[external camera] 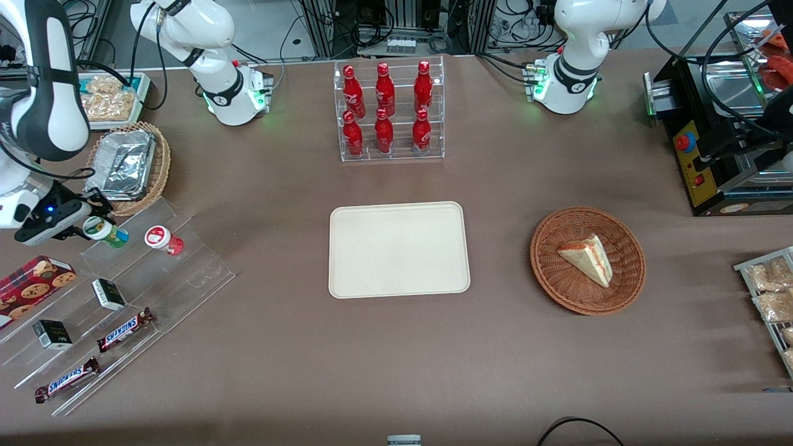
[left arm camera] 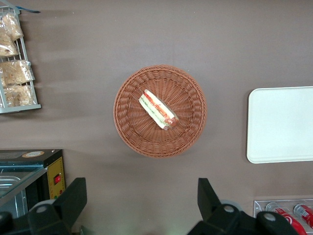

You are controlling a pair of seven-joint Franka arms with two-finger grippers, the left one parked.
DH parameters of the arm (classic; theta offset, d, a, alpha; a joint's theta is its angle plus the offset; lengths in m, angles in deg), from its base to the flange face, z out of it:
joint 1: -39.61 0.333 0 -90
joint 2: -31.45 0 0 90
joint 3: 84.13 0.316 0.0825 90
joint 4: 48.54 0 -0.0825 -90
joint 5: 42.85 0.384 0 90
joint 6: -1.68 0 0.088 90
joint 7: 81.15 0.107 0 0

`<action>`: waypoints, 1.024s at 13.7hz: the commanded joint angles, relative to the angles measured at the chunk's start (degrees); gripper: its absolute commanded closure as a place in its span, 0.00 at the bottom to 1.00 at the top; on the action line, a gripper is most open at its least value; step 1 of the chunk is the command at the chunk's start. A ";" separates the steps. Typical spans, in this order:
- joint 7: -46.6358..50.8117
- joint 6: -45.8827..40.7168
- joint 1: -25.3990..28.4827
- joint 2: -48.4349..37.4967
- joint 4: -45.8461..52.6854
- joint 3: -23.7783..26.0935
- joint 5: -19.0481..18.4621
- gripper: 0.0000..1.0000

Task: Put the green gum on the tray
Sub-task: 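Close the right gripper on the green-lidded gum tub and lift it, then carry the gum tub with the right gripper over the cream tray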

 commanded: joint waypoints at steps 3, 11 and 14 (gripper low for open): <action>9.17 -16.99 7.31 0.05 14.09 0.09 2.51 1.00; 42.81 -25.82 29.81 3.56 25.80 1.06 1.54 1.00; 59.16 -25.21 36.59 9.17 29.31 2.29 1.89 1.00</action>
